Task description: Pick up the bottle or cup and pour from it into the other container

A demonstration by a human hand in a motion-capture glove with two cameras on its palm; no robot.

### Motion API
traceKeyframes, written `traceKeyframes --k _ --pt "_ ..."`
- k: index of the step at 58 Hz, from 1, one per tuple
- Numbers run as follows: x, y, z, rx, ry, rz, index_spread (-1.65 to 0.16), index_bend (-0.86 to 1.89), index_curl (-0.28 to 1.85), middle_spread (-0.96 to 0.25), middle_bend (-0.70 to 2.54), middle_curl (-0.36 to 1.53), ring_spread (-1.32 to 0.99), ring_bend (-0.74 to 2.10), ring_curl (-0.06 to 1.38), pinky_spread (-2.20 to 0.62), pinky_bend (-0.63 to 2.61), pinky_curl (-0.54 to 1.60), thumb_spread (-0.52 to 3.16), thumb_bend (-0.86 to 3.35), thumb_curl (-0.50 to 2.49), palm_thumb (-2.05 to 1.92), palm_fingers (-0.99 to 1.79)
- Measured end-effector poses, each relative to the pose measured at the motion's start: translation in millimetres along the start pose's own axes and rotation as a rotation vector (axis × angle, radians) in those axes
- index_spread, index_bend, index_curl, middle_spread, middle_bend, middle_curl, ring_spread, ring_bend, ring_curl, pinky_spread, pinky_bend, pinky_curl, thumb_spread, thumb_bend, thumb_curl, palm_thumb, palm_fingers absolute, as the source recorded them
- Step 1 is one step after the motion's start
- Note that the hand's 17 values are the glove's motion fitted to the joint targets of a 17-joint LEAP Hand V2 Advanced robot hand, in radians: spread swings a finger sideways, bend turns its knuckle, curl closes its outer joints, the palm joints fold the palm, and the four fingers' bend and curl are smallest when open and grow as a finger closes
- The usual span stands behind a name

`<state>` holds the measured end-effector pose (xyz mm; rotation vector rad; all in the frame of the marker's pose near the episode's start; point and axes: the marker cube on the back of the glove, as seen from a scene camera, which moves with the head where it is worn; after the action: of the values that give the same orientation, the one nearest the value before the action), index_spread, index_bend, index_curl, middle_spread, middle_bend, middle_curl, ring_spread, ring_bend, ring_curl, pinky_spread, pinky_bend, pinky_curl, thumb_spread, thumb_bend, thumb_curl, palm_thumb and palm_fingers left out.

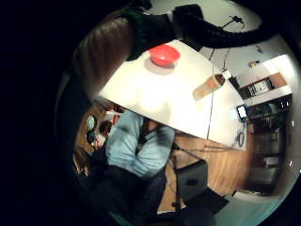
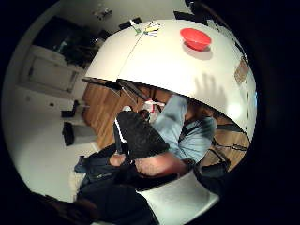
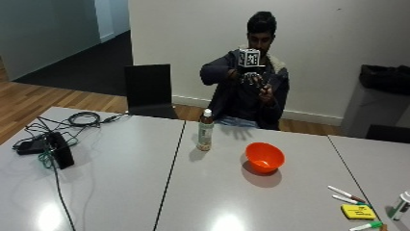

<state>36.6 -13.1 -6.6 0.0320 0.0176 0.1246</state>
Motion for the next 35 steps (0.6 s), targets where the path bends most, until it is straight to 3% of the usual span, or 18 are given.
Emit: traceKeyframes --k 3,7,13,18,23,27,31,35 --pt "12 13 1 -0.006 0.004 -0.067 -0.32 0.2 0.25 0.1 0.29 0.21 0.18 0.17 0.09 0.35 0.41 0.23 0.93 0.02 0.19 0.23 0.44" --pt "31 17 5 0.059 0.001 0.1 -0.32 0.19 0.27 0.1 0.28 0.22 0.19 0.17 0.1 0.36 0.4 0.24 0.97 0.0 0.21 0.24 0.43" --pt "70 18 9 0.075 -0.018 0.175 -0.33 0.18 0.29 0.1 0.27 0.25 0.2 0.17 0.11 0.37 0.4 0.26 1.0 -0.02 0.24 0.25 0.43" --pt "102 19 12 0.047 -0.042 0.133 -0.34 0.18 0.3 0.1 0.27 0.26 0.19 0.17 0.11 0.37 0.39 0.28 1.01 -0.03 0.26 0.24 0.42" --pt "135 14 18 0.13 -0.07 0.243 -0.34 0.17 0.31 0.1 0.26 0.28 0.19 0.17 0.12 0.38 0.39 0.29 1.02 -0.03 0.27 0.24 0.41" --pt "167 22 23 0.026 -0.112 0.2 -0.34 0.16 0.31 0.1 0.27 0.29 0.19 0.17 0.12 0.38 0.4 0.3 1.02 -0.03 0.28 0.24 0.41" --pt "190 17 36 0.11 -0.145 0.247 -0.34 0.16 0.31 0.1 0.27 0.29 0.19 0.17 0.13 0.38 0.4 0.31 1.02 -0.03 0.29 0.23 0.39" --pt "217 19 49 0.049 -0.173 0.223 -0.34 0.15 0.31 0.1 0.27 0.3 0.19 0.17 0.13 0.38 0.41 0.31 1.02 -0.03 0.29 0.23 0.38"
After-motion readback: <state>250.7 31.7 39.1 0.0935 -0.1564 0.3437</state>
